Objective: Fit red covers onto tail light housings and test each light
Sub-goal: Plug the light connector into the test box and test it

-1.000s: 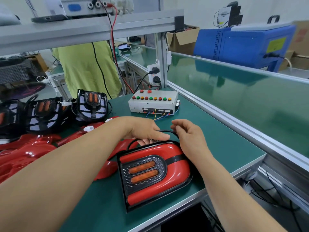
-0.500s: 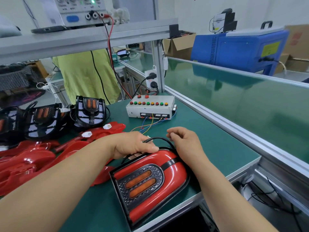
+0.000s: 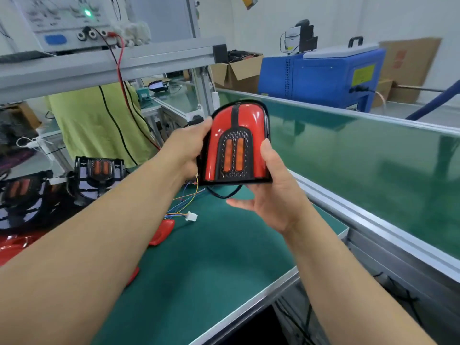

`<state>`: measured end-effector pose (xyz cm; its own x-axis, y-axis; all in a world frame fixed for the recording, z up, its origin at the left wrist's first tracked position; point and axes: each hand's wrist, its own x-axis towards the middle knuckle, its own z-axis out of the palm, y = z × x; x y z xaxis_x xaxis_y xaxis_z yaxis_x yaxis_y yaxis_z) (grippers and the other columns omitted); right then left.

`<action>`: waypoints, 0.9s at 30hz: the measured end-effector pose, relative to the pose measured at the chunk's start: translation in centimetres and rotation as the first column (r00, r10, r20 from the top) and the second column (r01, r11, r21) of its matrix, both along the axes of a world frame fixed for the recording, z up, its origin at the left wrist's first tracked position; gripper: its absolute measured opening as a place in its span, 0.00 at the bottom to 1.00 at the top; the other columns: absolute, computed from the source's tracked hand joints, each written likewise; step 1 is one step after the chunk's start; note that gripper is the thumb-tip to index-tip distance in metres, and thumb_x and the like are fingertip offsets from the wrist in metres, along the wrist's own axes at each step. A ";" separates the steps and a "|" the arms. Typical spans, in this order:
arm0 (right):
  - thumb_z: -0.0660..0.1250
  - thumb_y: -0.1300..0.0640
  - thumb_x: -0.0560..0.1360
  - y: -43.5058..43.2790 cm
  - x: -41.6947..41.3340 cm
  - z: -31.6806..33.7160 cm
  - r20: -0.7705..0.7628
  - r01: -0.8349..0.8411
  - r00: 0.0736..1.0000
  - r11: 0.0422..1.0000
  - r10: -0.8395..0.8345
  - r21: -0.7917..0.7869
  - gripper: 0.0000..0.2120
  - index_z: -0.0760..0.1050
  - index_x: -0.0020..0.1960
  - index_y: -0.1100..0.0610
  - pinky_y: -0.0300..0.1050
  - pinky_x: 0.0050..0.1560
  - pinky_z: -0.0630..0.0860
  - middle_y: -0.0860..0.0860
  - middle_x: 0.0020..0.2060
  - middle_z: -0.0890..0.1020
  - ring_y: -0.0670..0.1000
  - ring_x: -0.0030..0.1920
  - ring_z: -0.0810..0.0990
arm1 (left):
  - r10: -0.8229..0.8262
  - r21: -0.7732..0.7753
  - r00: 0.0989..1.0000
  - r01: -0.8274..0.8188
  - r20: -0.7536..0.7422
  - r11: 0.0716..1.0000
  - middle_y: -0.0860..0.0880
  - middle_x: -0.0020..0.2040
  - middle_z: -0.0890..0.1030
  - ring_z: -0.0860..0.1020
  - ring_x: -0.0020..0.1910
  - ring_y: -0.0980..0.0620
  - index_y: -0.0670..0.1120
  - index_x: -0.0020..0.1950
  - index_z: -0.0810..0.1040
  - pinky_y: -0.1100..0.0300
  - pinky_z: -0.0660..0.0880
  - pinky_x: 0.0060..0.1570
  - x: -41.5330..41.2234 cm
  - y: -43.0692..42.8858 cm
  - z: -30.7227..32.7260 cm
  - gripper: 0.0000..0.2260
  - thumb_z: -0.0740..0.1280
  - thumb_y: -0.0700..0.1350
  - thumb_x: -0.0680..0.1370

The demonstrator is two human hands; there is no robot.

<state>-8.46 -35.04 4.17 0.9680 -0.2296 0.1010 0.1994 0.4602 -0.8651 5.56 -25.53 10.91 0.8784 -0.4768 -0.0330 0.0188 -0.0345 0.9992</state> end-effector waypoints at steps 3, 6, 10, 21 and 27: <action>0.60 0.37 0.78 -3.0 -1.4 0.9 0.015 0.110 0.994 0.993 -0.111 0.039 0.27 0.68 0.72 0.49 0.65 0.52 0.79 0.48 0.63 0.81 0.51 0.65 0.78 | 0.005 -0.003 0.999 -0.005 0.052 1.000 0.45 0.39 0.82 0.83 0.37 0.46 0.45 0.50 0.79 0.47 0.83 0.43 -1.5 -4.5 1.0 0.11 0.69 0.53 0.79; 0.60 0.47 0.82 -6.7 -3.0 1.4 0.050 0.223 0.973 0.972 -0.227 0.078 0.18 0.71 0.69 0.52 0.63 0.50 0.81 0.54 0.61 0.83 0.58 0.60 0.82 | -0.040 0.011 0.990 0.039 0.136 0.999 0.50 0.31 0.78 0.79 0.33 0.49 0.47 0.38 0.74 0.54 0.81 0.42 -3.2 -8.5 1.7 0.14 0.65 0.52 0.80; 0.59 0.52 0.82 -11.0 -4.8 1.8 0.093 0.340 0.933 0.937 -0.347 0.081 0.16 0.72 0.68 0.53 0.66 0.54 0.79 0.56 0.60 0.83 0.61 0.59 0.82 | -0.172 0.112 0.935 0.144 0.309 0.983 0.48 0.36 0.76 0.74 0.37 0.50 0.48 0.36 0.72 0.55 0.74 0.46 -5.4 -12.9 1.8 0.16 0.59 0.48 0.83; 0.58 0.54 0.84 -17.9 -6.0 -0.7 -0.056 0.622 0.777 0.749 -0.628 0.231 0.17 0.69 0.71 0.55 0.63 0.49 0.79 0.56 0.59 0.83 0.59 0.54 0.84 | -0.365 0.246 0.916 0.320 0.166 0.915 0.44 0.74 0.69 0.69 0.71 0.44 0.43 0.76 0.60 0.41 0.66 0.69 -9.9 -19.5 -3.2 0.29 0.59 0.58 0.81; 0.60 0.54 0.83 -19.4 -6.8 -3.0 -0.194 0.708 0.706 0.686 -0.681 0.169 0.15 0.70 0.69 0.53 0.61 0.44 0.78 0.56 0.58 0.83 0.58 0.53 0.84 | -0.406 0.219 0.913 0.389 0.034 0.895 0.42 0.61 0.80 0.78 0.52 0.47 0.40 0.65 0.74 0.55 0.72 0.50 -11.0 -21.5 -6.4 0.24 0.59 0.59 0.82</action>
